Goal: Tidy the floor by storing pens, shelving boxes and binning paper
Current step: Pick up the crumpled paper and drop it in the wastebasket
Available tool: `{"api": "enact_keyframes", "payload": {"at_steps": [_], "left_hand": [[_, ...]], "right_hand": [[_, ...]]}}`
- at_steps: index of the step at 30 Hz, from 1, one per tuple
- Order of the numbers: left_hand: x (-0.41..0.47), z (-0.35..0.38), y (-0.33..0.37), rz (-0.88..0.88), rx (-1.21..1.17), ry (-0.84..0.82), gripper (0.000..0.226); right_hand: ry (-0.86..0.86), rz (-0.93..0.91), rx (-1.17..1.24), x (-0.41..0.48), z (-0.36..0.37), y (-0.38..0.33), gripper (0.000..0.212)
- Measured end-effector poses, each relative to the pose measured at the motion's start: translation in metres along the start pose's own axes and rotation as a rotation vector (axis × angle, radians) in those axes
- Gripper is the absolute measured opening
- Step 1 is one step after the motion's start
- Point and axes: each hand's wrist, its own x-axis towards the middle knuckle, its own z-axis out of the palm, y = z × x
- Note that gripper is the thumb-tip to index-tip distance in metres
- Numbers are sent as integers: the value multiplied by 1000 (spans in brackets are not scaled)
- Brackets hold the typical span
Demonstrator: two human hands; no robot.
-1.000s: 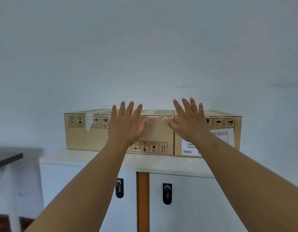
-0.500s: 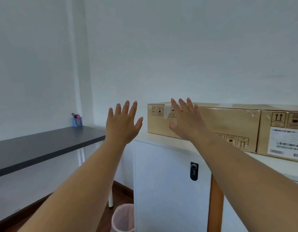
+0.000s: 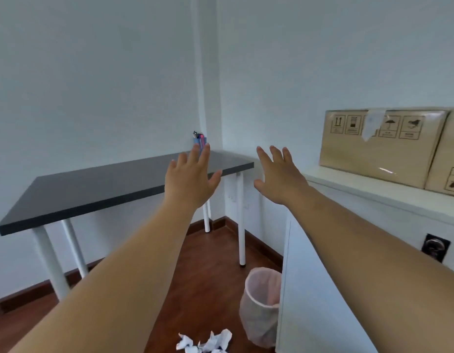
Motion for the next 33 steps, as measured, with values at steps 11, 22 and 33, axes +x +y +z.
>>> {"api": "enact_keyframes", "payload": {"at_steps": [11,22,33], "left_hand": [[-85,176,-99,-170,50,-325,71],[-190,328,-133,-336,-45,-637,73],[-358,457,-117,-608,-169,-1099,72]], "right_hand": [[-274,-102,92,44,213,-61,74],[-628,-66,125,9,407,-69,74],[-1066,56,182,-111,592,-48,74]]}}
